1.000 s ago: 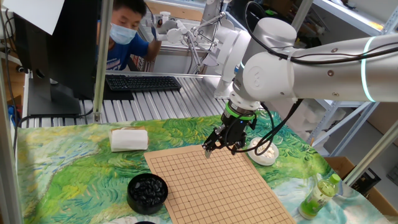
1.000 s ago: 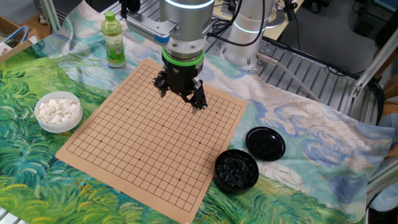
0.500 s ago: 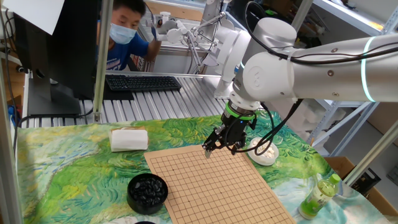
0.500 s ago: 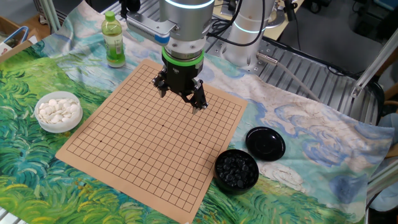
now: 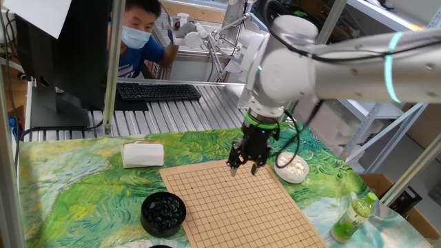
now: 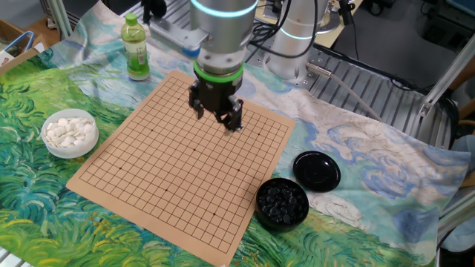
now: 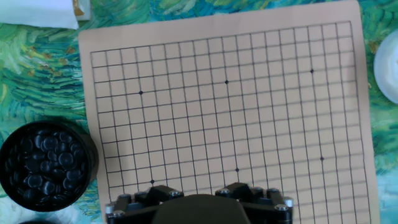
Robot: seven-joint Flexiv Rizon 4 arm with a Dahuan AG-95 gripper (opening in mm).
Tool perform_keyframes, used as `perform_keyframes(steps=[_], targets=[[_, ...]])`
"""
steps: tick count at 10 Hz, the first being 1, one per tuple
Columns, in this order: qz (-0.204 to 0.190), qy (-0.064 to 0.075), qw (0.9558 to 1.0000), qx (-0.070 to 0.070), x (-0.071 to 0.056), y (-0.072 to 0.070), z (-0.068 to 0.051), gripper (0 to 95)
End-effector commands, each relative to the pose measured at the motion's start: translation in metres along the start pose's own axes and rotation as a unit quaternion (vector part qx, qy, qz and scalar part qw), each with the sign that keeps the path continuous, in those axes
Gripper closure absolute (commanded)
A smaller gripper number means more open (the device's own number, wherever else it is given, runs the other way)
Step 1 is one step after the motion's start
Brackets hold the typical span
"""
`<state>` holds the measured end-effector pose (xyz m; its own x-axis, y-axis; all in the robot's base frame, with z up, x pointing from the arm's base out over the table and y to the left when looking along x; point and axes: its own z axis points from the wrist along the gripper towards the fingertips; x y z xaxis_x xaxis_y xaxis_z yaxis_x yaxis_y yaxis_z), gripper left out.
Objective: Play the first move as black on the 3-4 point in the upper right corner of the Go board
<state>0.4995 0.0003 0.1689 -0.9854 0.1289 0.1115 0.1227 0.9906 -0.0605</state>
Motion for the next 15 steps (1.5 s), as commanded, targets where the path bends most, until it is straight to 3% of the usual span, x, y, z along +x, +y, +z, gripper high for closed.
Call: perform_keyframes(steps=[1,15], targets=[[0.073,0.069,0.9945,0.028,0.001,-0.0002,-0.0003,95.0],[0.08,0.065,0.9944,0.026,0.0027,-0.0005,-0.0002,95.0]])
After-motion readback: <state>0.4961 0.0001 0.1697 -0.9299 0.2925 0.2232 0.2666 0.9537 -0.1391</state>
